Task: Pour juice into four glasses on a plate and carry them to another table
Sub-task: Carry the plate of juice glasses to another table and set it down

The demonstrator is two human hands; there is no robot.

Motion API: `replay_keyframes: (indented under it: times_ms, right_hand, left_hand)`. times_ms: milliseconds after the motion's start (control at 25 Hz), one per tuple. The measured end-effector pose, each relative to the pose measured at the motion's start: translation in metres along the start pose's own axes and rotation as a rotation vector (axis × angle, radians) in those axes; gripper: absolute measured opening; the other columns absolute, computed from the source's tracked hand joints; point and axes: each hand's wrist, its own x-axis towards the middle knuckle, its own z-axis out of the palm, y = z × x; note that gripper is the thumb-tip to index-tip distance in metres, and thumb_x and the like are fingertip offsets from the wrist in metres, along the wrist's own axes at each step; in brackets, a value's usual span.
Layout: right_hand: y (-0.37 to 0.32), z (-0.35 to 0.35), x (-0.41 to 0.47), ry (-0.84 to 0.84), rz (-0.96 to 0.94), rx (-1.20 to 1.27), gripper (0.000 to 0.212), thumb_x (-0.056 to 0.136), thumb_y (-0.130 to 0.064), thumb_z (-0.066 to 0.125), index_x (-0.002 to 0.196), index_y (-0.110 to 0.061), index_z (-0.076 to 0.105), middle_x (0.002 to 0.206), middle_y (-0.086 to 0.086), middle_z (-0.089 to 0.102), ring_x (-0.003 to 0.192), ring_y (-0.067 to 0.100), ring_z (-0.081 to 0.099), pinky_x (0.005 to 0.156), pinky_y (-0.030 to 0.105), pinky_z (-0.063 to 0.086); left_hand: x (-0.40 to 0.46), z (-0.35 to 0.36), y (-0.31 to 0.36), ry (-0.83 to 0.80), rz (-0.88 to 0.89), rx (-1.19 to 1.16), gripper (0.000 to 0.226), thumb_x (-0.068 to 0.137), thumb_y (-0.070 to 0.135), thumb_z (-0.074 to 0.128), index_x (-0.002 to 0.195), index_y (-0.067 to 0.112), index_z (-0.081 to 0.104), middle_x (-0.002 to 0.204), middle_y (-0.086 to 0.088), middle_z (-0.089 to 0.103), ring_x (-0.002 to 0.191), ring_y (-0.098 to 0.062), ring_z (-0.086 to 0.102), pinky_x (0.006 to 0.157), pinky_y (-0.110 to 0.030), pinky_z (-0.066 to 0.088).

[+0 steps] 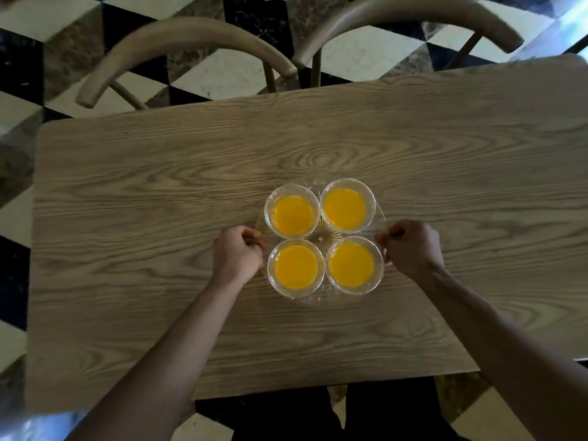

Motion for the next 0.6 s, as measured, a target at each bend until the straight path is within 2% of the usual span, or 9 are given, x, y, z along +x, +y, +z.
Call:
replay_keyframes:
  times_ms: [120, 360, 480, 520, 600]
  right_hand:
    - [0.0011, 0.0015, 0.0026, 0.013, -0.01, -0.023, 0.016, 0.088, -0.017, 0.074, 0.072, -0.016, 0.075, 0.056, -0.007, 0.07, 0.05, 0.003, 0.069, 0.048, 0.014, 0.046]
    - [0.0036, 0.005, 0.0066, 0.006, -0.006, -0.021, 0.014, 0.088, -0.017, 0.075, 0.075, -0.014, 0.076, 0.059, -0.003, 0.072, 0.049, 0.005, 0.069, 0.05, 0.018, 0.05]
    - [0.0037, 0.006, 0.008, 0.002, -0.006, -0.026, 0.014, 0.088, -0.015, 0.075, 0.074, -0.014, 0.075, 0.059, -0.003, 0.072, 0.048, 0.007, 0.069, 0.045, 0.013, 0.05]
    - [0.0043, 0.0063, 0.0086, 0.002, -0.007, -0.024, 0.015, 0.088, -0.015, 0.075, 0.073, -0.014, 0.075, 0.059, -0.002, 0.072, 0.048, 0.009, 0.07, 0.047, 0.016, 0.053]
    - [0.0053, 0.0073, 0.0099, 0.007, -0.013, -0.018, 0.013, 0.086, -0.016, 0.076, 0.073, -0.014, 0.076, 0.06, 0.0, 0.074, 0.052, 0.014, 0.073, 0.059, 0.029, 0.063]
  left_hand:
    - [0.0013, 0.0026, -0.0006, 0.005, -0.001, -0.009, 0.029, 0.088, -0.013, 0.061, 0.087, 0.014, 0.07, 0.072, 0.0, 0.071, 0.055, -0.012, 0.065, 0.042, -0.017, 0.049]
    - [0.0045, 0.0051, -0.003, 0.002, -0.032, -0.038, 0.025, 0.089, -0.012, 0.063, 0.092, 0.011, 0.072, 0.077, 0.0, 0.073, 0.066, -0.018, 0.071, 0.066, -0.037, 0.065]
    - [0.0074, 0.0058, -0.0042, 0.0, -0.026, -0.034, 0.03, 0.088, -0.012, 0.062, 0.085, 0.016, 0.071, 0.077, 0.0, 0.073, 0.069, -0.019, 0.072, 0.071, -0.039, 0.065]
    - [0.0086, 0.0064, -0.0051, 0.001, -0.027, -0.035, 0.032, 0.088, -0.012, 0.062, 0.082, 0.019, 0.069, 0.077, 0.0, 0.073, 0.068, -0.019, 0.071, 0.07, -0.038, 0.064]
    - [0.0092, 0.0065, -0.0056, 0.006, -0.022, -0.025, 0.032, 0.089, -0.009, 0.064, 0.079, 0.022, 0.068, 0.079, -0.001, 0.075, 0.065, -0.018, 0.07, 0.063, -0.032, 0.059]
